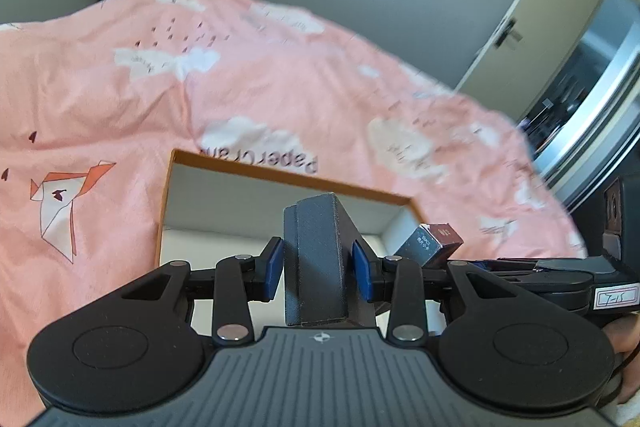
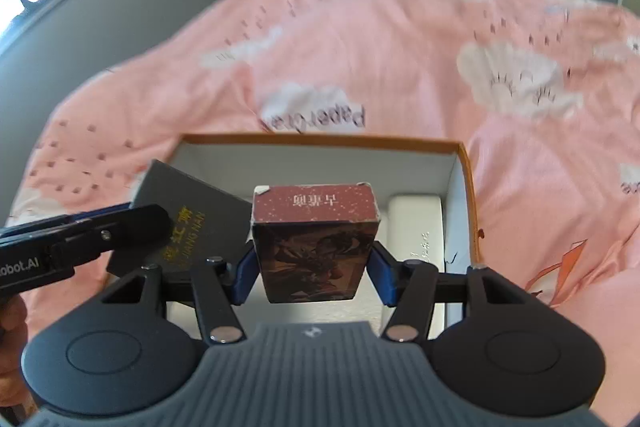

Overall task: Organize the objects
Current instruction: 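Lower the dark gray box while the right gripper lowers the card box inside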

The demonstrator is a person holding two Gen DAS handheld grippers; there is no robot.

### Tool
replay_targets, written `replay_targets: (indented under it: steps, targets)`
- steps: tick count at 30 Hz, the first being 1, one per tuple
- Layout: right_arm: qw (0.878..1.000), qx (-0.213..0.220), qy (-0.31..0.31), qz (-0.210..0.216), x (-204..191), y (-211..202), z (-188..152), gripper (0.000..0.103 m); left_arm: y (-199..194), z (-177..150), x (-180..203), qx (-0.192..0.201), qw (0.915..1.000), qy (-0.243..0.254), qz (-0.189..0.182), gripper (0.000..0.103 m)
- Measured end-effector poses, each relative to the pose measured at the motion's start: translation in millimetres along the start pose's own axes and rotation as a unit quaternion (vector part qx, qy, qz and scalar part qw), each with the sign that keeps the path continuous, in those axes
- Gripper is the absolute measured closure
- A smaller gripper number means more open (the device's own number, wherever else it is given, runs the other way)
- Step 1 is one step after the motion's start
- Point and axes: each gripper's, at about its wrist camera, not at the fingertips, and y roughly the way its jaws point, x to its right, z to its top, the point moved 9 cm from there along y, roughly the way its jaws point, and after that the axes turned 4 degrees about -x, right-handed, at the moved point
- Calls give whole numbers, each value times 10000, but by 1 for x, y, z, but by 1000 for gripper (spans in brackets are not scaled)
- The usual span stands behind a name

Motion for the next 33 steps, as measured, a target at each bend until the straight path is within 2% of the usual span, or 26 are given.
replay_targets:
  steps: [4, 7, 12, 21, 33]
  targets:
    - [9987, -513, 54, 43, 14, 47, 7, 44, 33, -1, -4, -288, 9993, 61, 237, 61]
    - [9955, -936, -128, 5, 18, 75, 6, 44, 52, 0, -10, -454, 9984, -4, 348, 61]
    - [9911, -1269, -310, -260, 24, 100, 4, 44, 74, 1, -17, -655, 9970, -115, 401, 61]
    - [9915, -1254, -225, -251, 30, 120, 12, 43, 103, -2, -39, -1044, 9916, -560, 515, 61]
    - [9939, -1091, 16, -170, 41, 127, 16, 43, 123, -6, -51, -1164, 9848, -1133, 619, 61]
